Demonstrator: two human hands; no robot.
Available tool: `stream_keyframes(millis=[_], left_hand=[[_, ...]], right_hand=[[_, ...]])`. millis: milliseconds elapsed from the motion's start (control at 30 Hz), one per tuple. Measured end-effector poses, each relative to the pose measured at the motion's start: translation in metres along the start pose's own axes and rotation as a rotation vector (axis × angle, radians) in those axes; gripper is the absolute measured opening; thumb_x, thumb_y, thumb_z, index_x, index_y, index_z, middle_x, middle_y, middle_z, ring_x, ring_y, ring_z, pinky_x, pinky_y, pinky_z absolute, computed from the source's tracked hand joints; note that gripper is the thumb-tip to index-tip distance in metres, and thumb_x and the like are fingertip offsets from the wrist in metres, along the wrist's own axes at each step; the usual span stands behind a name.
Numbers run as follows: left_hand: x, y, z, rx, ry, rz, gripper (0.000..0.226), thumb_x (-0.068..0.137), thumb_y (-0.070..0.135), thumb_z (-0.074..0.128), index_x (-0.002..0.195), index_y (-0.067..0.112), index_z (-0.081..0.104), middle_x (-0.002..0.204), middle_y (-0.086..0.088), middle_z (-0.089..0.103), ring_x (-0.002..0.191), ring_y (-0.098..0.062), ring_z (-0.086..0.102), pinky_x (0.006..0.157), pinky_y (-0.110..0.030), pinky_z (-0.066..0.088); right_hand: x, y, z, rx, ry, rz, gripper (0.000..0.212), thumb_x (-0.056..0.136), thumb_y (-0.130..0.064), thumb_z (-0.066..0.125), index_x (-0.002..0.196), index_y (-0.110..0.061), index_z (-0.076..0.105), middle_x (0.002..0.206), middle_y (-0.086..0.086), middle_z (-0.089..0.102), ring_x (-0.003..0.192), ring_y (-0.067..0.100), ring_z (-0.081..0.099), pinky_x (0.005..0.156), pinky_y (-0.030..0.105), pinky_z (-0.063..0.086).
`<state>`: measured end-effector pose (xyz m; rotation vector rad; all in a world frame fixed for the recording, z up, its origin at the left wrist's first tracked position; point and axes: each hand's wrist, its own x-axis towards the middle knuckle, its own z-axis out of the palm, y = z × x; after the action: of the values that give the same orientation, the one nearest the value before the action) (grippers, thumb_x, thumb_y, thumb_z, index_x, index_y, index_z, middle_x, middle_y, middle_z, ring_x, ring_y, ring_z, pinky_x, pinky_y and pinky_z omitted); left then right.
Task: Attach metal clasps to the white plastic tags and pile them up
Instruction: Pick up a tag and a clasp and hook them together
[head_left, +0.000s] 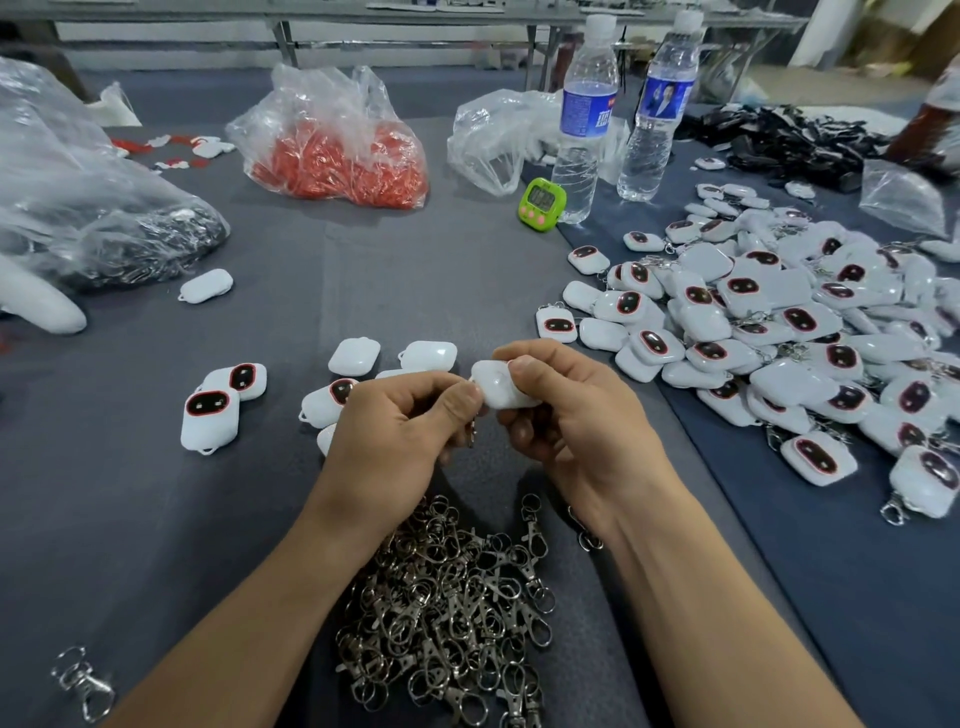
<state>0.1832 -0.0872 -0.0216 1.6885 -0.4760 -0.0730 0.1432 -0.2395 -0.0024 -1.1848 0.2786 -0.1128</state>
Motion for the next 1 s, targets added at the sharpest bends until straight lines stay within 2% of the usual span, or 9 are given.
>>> stream_keyframes(millis=[133,267,400,467,567,700,833,933,1000], left_hand=[[0.001,0.002,-0.003,0.071,-0.002,0.050,0.017,0.089,0.033,0.065,0.079,0.029,0.077,0.055,0.006,0.058,0.050,-0.004,0.046,0.050,-0.016,0.039],[-0.003,0.000,-0.010,0.410,0.000,0.248,0.021,0.090,0.030,0.067,0.075,0.017,0.075,0.059,0.002,0.054,0.057,-0.014,0.047,0.054,-0.029,0.039],[-0.007,-0.002,-0.006,0.837,0.037,0.415,0.027,0.092,0.025,0.063,0.071,0.012,0.072,0.060,0.002,0.056,0.059,-0.019,0.051,0.057,-0.038,0.041],[-0.008,-0.003,-0.004,0.914,0.060,0.427,0.029,0.093,0.024,0.061,0.069,0.012,0.070,0.060,0.000,0.057,0.058,-0.023,0.052,0.054,-0.035,0.040],[-0.008,-0.003,-0.002,0.801,0.085,0.336,0.019,0.092,0.022,0.071,0.074,0.018,0.073,0.062,0.007,0.059,0.058,-0.013,0.050,0.055,-0.030,0.035],[-0.002,-0.001,-0.002,0.310,0.020,0.119,0.013,0.091,0.026,0.074,0.085,0.038,0.077,0.063,0.016,0.065,0.058,-0.003,0.056,0.054,-0.014,0.042],[0.002,0.000,0.004,0.001,-0.079,-0.083,0.022,0.096,0.022,0.067,0.078,0.029,0.078,0.056,0.007,0.057,0.051,-0.006,0.046,0.051,-0.017,0.040],[0.002,0.004,0.005,-0.052,-0.085,-0.119,0.030,0.097,0.018,0.064,0.070,0.022,0.076,0.051,0.009,0.050,0.048,-0.004,0.040,0.050,-0.013,0.034],[0.000,0.006,0.001,0.092,-0.038,-0.027,0.030,0.095,0.019,0.068,0.066,0.021,0.075,0.048,0.012,0.048,0.046,-0.002,0.038,0.048,-0.012,0.030]], right_hand=[[-0.001,0.001,0.002,0.004,0.009,-0.003,0.025,0.098,-0.002,0.056,0.085,-0.016,0.071,0.065,0.005,0.067,0.048,0.011,0.051,0.046,0.021,0.033],[-0.002,0.002,0.001,-0.119,0.078,-0.042,0.023,0.095,0.000,0.059,0.085,-0.015,0.073,0.061,0.003,0.065,0.043,0.009,0.049,0.039,0.018,0.035],[-0.001,0.008,0.003,-0.284,0.129,-0.121,0.019,0.093,-0.003,0.064,0.084,-0.016,0.074,0.060,-0.001,0.067,0.049,0.009,0.052,0.044,0.018,0.039],[-0.001,0.010,0.006,-0.346,0.145,-0.148,0.017,0.092,-0.004,0.066,0.085,-0.016,0.075,0.059,-0.001,0.066,0.051,0.010,0.053,0.046,0.019,0.040],[-0.002,0.007,0.006,-0.284,0.144,-0.116,0.018,0.094,-0.004,0.064,0.085,-0.016,0.074,0.059,-0.002,0.065,0.047,0.008,0.051,0.043,0.019,0.038],[-0.003,-0.002,0.003,-0.101,0.103,-0.018,0.021,0.098,-0.002,0.057,0.088,-0.012,0.073,0.058,0.003,0.063,0.041,0.009,0.044,0.038,0.018,0.031],[-0.003,-0.004,0.002,-0.001,0.075,0.026,0.023,0.099,-0.005,0.054,0.088,-0.013,0.072,0.059,0.003,0.062,0.043,0.009,0.044,0.044,0.019,0.030],[-0.003,-0.002,0.002,0.025,0.064,0.008,0.022,0.099,-0.005,0.055,0.089,-0.014,0.073,0.060,0.002,0.062,0.043,0.009,0.045,0.044,0.019,0.031],[-0.002,0.000,0.003,-0.019,0.087,-0.042,0.023,0.097,-0.003,0.056,0.088,-0.015,0.074,0.059,0.000,0.063,0.042,0.008,0.047,0.040,0.017,0.033]])
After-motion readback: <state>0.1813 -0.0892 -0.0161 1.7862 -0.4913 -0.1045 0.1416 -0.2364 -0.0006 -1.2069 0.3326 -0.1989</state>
